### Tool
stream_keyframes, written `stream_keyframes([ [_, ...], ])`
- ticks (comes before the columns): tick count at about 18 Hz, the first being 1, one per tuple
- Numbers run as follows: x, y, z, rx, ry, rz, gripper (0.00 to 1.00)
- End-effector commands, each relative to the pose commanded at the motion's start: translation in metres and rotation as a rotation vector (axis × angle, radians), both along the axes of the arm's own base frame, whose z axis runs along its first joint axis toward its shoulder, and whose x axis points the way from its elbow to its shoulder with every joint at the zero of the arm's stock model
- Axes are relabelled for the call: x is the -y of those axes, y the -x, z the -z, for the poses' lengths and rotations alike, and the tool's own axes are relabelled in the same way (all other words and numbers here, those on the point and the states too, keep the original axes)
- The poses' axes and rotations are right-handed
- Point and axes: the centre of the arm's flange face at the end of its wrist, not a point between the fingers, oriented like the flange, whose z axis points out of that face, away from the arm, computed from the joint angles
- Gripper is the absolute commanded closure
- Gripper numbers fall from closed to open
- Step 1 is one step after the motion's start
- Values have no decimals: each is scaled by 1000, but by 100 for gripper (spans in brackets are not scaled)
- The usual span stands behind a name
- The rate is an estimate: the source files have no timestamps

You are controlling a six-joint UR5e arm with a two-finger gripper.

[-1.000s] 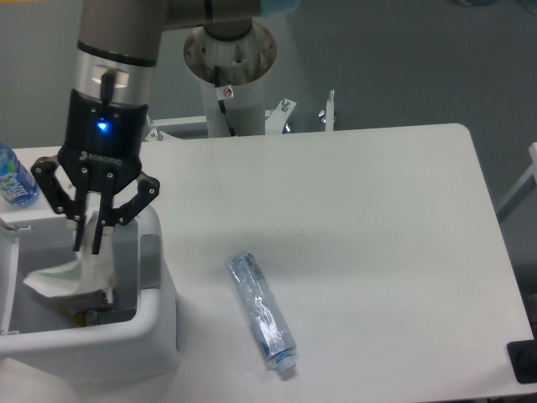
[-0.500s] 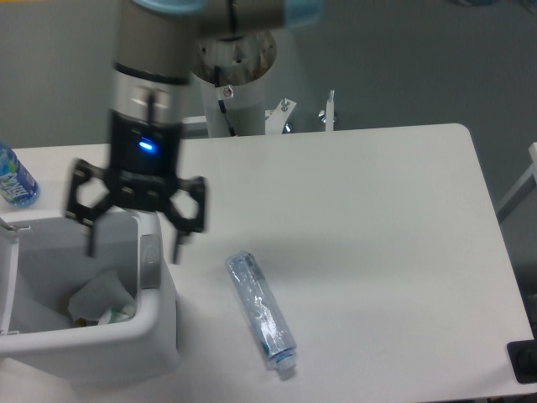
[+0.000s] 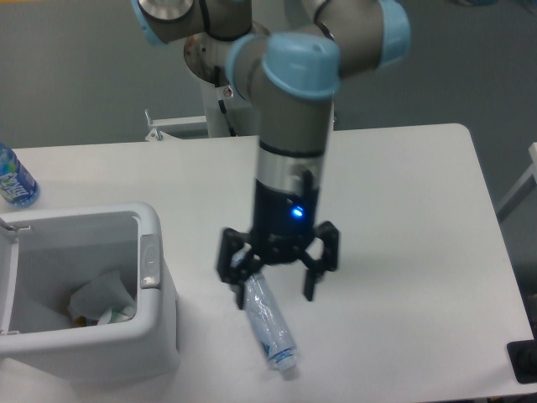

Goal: Place the trash in the trash can
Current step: 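Move the open gripper over the clear water bottle's cap end, then lower and close the gripper around the bottle near its cap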

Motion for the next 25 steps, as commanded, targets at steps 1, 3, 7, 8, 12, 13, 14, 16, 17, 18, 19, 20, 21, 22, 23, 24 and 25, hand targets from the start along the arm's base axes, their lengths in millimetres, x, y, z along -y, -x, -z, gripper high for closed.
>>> stream_keyframes([
  [1, -3, 6, 16, 14, 15, 0, 0],
  [3, -11, 15, 50, 50, 46, 2, 0],
  [7, -25, 32, 111, 108, 93, 2, 0],
  [8, -28, 33, 117, 114, 97, 3, 0],
  [12, -38, 24, 162, 142, 166, 13, 0],
  [13, -45, 17, 171, 137, 184, 20, 0],
  [14, -49, 14, 175, 138, 189, 28, 0],
  [16, -54, 4, 187, 150, 207, 42, 0],
  [17, -56, -3, 193, 152, 219, 50, 0],
  [18, -57, -10, 198, 152, 234, 55, 0],
  [19, -59, -16, 201, 148, 246, 61, 0],
  [20, -59, -18, 206, 148, 260, 61, 0],
  [21, -59, -22, 211, 146, 274, 62, 0],
  [22, -60, -27, 216, 144, 289, 66, 0],
  [23, -60, -30, 220, 141, 301, 67, 0],
  [24, -59, -30, 222, 142, 309, 66, 0],
  [25, -58, -31, 225, 144, 313, 66, 0],
])
